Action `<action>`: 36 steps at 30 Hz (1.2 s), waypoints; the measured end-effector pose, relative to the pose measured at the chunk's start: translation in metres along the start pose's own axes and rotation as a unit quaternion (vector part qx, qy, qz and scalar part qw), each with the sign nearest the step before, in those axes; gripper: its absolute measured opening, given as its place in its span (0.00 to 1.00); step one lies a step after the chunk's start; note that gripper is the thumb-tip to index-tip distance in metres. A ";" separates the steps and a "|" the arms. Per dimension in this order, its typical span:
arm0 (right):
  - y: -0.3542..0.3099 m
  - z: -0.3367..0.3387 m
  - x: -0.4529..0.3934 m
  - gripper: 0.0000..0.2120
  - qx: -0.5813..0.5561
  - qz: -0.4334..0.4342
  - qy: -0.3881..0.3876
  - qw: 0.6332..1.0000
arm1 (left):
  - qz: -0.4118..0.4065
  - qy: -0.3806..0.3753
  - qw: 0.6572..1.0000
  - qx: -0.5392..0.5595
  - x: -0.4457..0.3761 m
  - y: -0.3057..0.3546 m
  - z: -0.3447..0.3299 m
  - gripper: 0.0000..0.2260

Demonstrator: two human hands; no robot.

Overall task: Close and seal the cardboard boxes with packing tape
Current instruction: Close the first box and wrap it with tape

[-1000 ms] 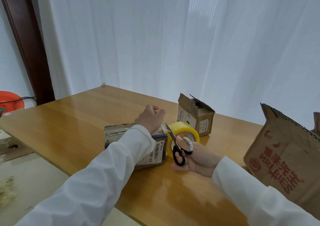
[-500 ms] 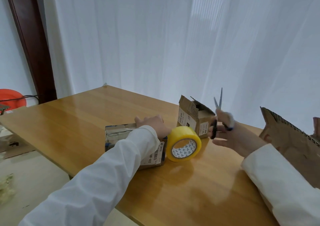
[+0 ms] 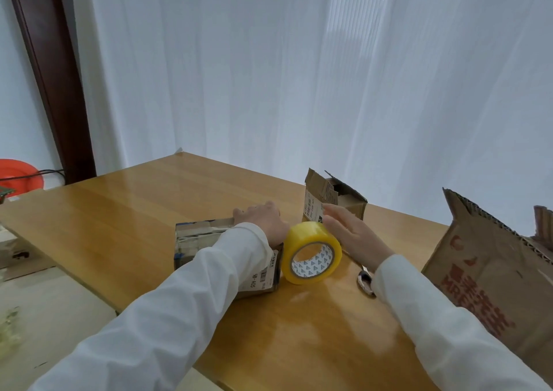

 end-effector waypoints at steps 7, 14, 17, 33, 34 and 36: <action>0.006 -0.001 -0.002 0.19 0.102 -0.054 -0.080 0.990 | -0.059 0.286 0.937 0.193 0.011 -0.001 0.015 0.13; -0.009 0.019 0.017 0.22 0.060 -0.048 0.001 0.997 | -0.174 0.101 0.963 0.177 0.027 0.017 0.010 0.27; -0.030 0.023 0.020 0.17 0.107 0.007 0.069 0.992 | -0.146 0.018 0.964 0.223 0.035 0.031 0.015 0.29; -0.056 0.011 0.023 0.21 0.192 0.034 0.162 0.967 | -0.024 0.024 0.963 0.266 0.041 0.031 0.043 0.22; -0.058 0.011 0.023 0.20 0.191 0.036 0.167 0.967 | -0.020 0.025 0.966 0.256 0.039 0.030 0.044 0.22; -0.061 0.009 0.025 0.20 0.194 0.045 0.175 0.964 | -0.020 0.039 0.975 0.218 0.039 0.030 0.047 0.22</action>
Point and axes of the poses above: each hand's wrist, its own x-axis away from the middle knuckle, its own z-axis out of the back of the hand, y = z × x, the point moved 2 cm from there along -x, towards the middle knuckle, and after that the axes turned 12 degrees about y, right-handed, at the moved point
